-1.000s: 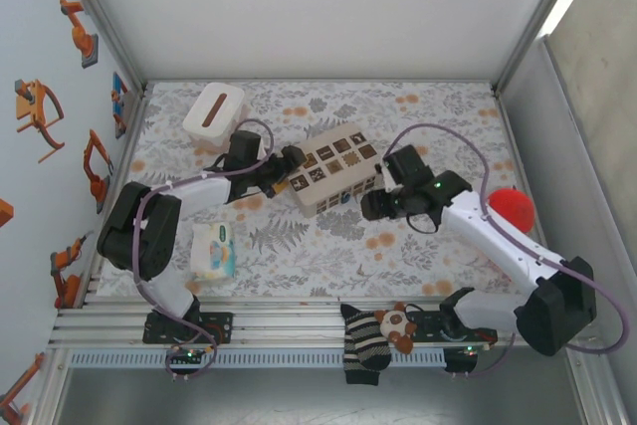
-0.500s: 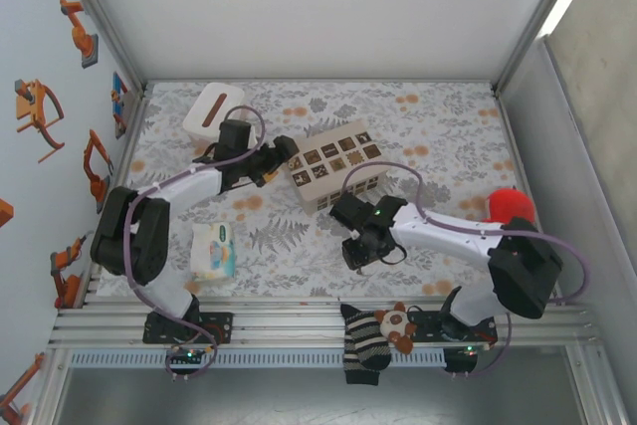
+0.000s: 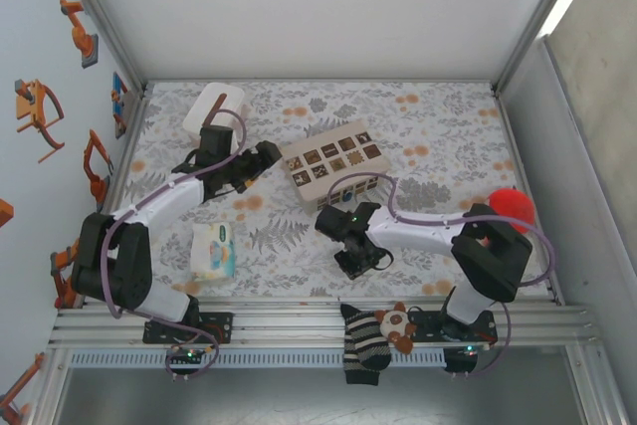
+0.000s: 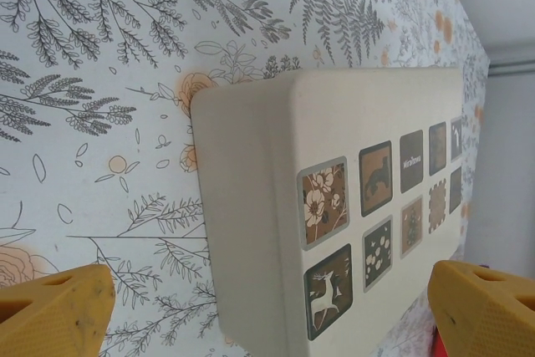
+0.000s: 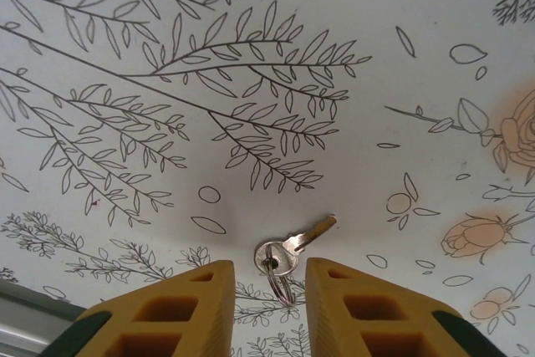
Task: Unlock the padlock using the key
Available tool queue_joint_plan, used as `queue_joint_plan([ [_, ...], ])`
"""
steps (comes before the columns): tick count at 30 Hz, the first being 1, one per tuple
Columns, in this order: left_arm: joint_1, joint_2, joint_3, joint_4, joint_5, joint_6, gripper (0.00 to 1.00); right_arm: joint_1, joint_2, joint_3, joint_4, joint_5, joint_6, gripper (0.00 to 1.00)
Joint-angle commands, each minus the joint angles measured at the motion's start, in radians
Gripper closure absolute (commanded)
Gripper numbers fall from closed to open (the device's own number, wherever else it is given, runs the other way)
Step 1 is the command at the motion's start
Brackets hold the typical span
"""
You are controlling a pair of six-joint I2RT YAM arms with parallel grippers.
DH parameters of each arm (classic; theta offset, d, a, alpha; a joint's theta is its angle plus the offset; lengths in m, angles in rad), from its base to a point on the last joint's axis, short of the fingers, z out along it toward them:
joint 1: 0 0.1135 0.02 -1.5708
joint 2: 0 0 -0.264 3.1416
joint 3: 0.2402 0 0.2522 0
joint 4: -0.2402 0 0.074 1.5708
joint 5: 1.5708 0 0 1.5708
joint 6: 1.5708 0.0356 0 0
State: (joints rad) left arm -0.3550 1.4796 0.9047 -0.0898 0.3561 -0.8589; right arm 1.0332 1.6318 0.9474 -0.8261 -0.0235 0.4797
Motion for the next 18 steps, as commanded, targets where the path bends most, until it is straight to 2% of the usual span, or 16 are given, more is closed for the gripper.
queue_joint_plan([
  [1, 0.007, -0.036, -0.003, -0.032, -0.011, 0.029, 0.04, 0.007, 0.015, 0.028, -0.039, 0.023, 0.011, 0.75],
  [18, 0.030, -0.060, -0.004, -0.055, -0.022, 0.040, 0.04, 0.008, 0.053, 0.009, -0.039, 0.034, 0.002, 0.83],
])
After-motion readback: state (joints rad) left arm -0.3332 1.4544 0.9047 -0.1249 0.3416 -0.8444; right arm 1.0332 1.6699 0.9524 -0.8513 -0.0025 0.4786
